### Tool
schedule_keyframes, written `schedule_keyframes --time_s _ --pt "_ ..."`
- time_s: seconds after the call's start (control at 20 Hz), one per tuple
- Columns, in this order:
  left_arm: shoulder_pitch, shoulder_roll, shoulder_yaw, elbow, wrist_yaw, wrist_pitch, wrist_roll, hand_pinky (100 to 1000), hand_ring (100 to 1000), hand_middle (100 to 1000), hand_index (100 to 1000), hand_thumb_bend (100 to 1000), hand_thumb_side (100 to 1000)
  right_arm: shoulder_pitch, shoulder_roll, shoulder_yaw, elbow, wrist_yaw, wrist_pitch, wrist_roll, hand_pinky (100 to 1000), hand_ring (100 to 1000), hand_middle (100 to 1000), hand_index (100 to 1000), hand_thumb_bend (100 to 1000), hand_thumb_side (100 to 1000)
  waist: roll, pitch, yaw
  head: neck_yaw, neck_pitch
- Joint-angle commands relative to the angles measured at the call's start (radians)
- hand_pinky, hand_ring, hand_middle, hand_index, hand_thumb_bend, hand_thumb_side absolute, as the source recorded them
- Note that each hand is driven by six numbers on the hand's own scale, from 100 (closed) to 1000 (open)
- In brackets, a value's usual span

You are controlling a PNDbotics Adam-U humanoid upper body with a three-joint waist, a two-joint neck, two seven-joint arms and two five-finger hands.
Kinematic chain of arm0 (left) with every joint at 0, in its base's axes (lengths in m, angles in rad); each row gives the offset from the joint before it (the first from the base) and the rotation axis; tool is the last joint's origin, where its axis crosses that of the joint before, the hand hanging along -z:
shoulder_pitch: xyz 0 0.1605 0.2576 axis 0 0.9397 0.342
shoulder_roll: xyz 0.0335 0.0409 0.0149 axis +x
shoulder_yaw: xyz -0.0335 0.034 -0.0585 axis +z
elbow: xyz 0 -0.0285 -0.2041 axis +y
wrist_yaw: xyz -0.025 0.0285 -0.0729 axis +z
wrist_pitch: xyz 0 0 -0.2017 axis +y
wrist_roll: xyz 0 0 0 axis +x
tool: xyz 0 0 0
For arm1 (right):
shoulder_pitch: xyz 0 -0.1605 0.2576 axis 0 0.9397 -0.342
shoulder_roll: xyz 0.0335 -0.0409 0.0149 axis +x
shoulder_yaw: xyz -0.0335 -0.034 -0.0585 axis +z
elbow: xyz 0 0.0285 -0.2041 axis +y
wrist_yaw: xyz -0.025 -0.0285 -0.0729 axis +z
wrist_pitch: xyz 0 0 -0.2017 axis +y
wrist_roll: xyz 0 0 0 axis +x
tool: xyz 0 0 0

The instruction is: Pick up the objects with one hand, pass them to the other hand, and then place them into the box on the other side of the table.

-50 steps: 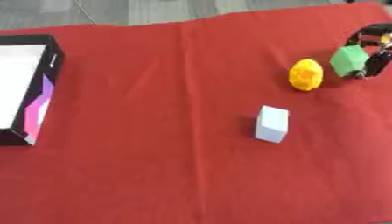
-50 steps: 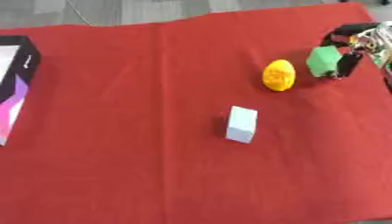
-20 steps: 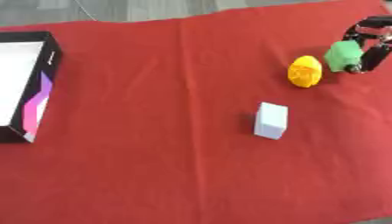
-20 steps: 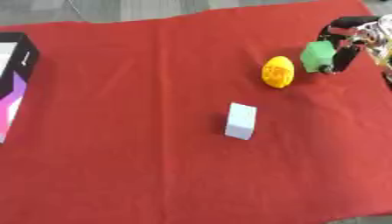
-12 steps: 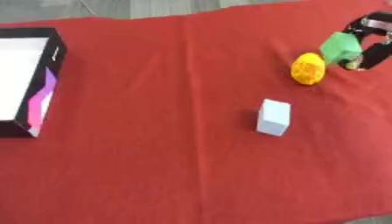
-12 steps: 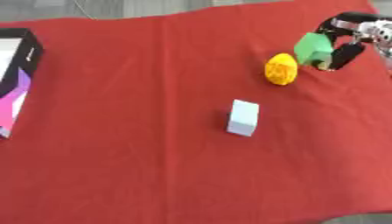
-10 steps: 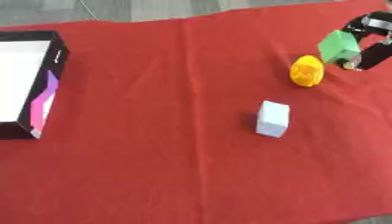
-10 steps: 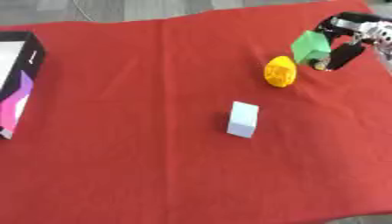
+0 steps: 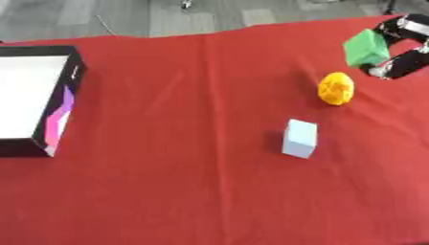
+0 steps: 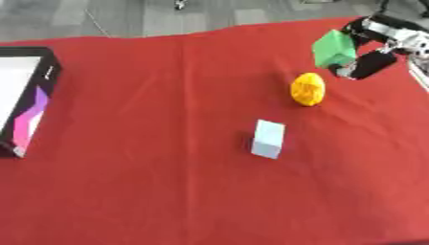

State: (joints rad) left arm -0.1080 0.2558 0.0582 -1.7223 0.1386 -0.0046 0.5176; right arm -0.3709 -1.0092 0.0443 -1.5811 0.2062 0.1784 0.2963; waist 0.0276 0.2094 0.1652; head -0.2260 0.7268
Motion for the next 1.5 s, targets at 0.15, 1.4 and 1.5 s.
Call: schedule_keyframes --time_s 0.15,1.4,1.5 --pt "-0.009 0.046 0.006 -0.026 -0.006 -0.001 0.002 801 704 832 793 241 874 0.036 0.003 -0.008 -0.149 -0.093 0.054 -0.081 847 619 402 522 100 100 -0.002 -0.034 -0.002 0.017 0.003" --pt "-0.225 0.372 -0.164 -0.266 -0.164 0.288 -0.244 792 725 831 814 286 683 0.017 0.387 0.191 -0.396 -0.191 0.284 -0.310 750 580 383 541 100 100 0.003 -0.071 0.013 0.099 0.043" --pt "-0.253 0.395 -0.180 -0.275 -0.188 0.318 -0.279 784 715 816 815 296 664 0.012 0.417 0.209 -0.386 -0.184 0.277 -0.316 749 580 384 542 100 100 0.003 -0.074 0.015 0.098 0.043"
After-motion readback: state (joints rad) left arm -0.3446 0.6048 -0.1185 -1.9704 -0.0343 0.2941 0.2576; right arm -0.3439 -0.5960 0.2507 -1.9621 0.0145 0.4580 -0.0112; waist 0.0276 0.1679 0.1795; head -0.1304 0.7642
